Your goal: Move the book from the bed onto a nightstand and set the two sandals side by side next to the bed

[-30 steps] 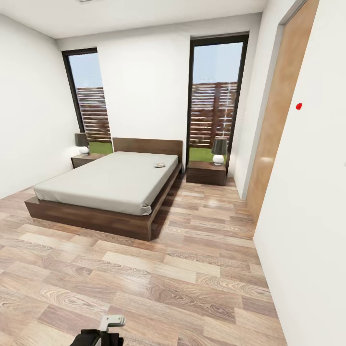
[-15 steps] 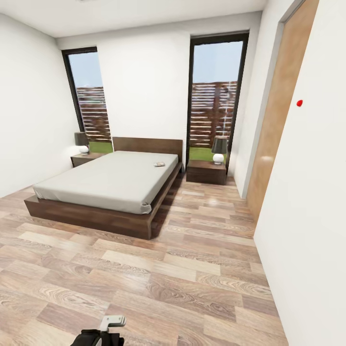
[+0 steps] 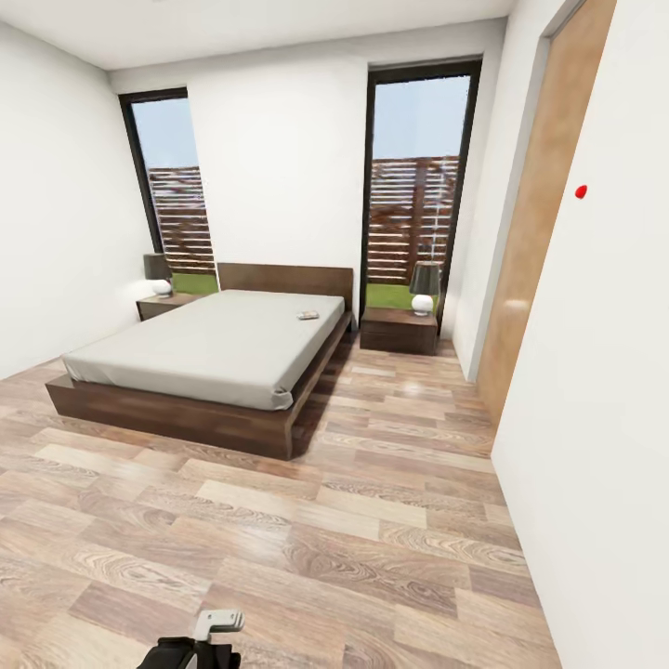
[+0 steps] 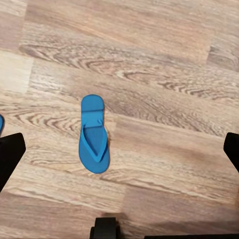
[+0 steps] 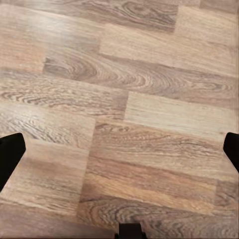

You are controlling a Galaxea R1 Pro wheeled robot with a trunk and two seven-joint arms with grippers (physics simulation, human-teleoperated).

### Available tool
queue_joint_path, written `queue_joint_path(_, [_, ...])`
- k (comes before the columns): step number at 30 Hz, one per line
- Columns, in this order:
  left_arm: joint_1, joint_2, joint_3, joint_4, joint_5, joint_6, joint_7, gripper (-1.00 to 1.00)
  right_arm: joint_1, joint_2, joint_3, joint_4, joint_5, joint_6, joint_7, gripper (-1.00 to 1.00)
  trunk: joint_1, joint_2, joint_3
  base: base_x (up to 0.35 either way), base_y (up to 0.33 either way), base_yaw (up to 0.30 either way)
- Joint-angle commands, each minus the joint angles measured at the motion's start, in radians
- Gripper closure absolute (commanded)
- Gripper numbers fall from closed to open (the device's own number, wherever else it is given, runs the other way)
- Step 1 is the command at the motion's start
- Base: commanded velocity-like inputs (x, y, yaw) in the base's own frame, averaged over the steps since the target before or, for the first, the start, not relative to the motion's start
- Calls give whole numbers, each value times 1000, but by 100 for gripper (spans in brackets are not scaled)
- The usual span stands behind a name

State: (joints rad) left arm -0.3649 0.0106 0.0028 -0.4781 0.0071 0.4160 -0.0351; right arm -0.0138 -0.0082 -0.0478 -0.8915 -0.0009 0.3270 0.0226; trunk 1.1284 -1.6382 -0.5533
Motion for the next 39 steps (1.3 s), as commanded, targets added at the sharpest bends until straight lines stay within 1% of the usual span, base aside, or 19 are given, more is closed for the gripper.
queue_joint_path(1, [0, 0, 0, -2, 1, 6, -3, -100, -1, 0, -1, -43, -1, 49, 3, -100, 4, -8, -4, 0, 0, 0])
queue_joint_path(4, [0, 0, 0, -2, 1, 6, -3, -100, -4, 0, -1, -183, -6, 199, 7, -100, 15, -29, -14, 0, 0, 0])
queue_joint_path(6, [0, 0, 0, -2, 1, 5, -3, -100, -13, -1, -1, -229, -25, 244, 21, -100, 23, -43, -20, 0, 0, 0])
queue_joint_path(8, [0, 0, 0, -2, 0, 5, -3, -100, -50, -2, -1, -252, -56, 274, 58, -100, 31, -57, -26, 0, 0, 0])
queue_joint_path(9, [0, 0, 0, -2, 0, 5, -3, -100, -103, -2, -1, -265, -86, 307, 118, -100, 35, -64, -30, 0, 0, 0])
queue_joint_path(11, [0, 0, 0, -2, 0, 4, -3, -100, -133, -4, 0, -269, -96, 330, 170, -100, 42, -78, -36, 0, 0, 0])
queue_joint_path(12, [0, 0, 0, -2, 0, 4, -3, -100, -153, -14, 0, -271, -103, 350, 225, -100, 46, -85, -39, 0, 0, 0])
queue_joint_path(16, [0, 0, 0, -2, 0, 4, -3, -100, -179, -59, 0, -273, -116, 377, 391, -100, 61, -113, -51, 0, 0, 0])
queue_joint_path(17, [0, 0, 0, -2, 0, 4, -3, -100, -183, -76, 0, -274, -120, 383, 471, -100, 65, -120, -55, 0, 0, 0])
queue_joint_path(18, [0, 0, 0, -2, 0, 4, -3, -100, -185, -84, 0, -274, -121, 385, 513, -100, 69, -127, -58, 0, 0, 0])
queue_joint_path(20, [0, 0, 0, -2, 1, 4, -4, -100, -191, -110, 0, -275, -122, 387, 665, -100, 77, -141, -64, 0, 0, 0])
queue_joint_path(22, [0, 0, 1, -2, 1, 4, -3, -100, -194, -120, -5, -273, -119, 383, 723, -100, 84, -155, -70, 0, 0, 0])
queue_joint_path(24, [0, 0, 1, -2, 1, 4, -3, -100, -195, -125, -22, -261, -116, 381, 736, -100, 92, -169, -77, 0, 0, 0])
queue_joint_path(25, [0, 0, 1, -2, 1, 4, -3, -100, -196, -127, -61, -238, -116, 379, 706, -100, 96, -176, -80, 0, 0, 0])
queue_joint_path(29, [0, 0, 1, -2, 1, 4, -3, -100, -196, -128, -143, -207, -115, 376, 653, -100, 111, -204, -92, 0, 0, 0])
queue_joint_path(33, [0, 0, 1, -1, 1, 4, -4, -100, -197, -134, -174, -142, -133, 388, 657, -100, 127, -232, -105, 0, 0, 0])
queue_joint_path(37, [0, 0, 1, -1, 1, 4, -5, -100, -204, -176, -182, -81, -232, 393, 785, -100, 142, -260, -117, 0, 0, 0])
queue_joint_path(38, [0, 0, 1, -1, 1, 4, -5, -100, -236, -185, -182, -71, -268, 401, 865, -100, 146, -267, -120, 0, 0, 0])
queue_joint_path(39, [0, 0, 0, 0, 1, 4, -5, -100, -249, -187, -182, -69, -277, 407, 889, -100, 150, -274, -124, 0, 0, 0])
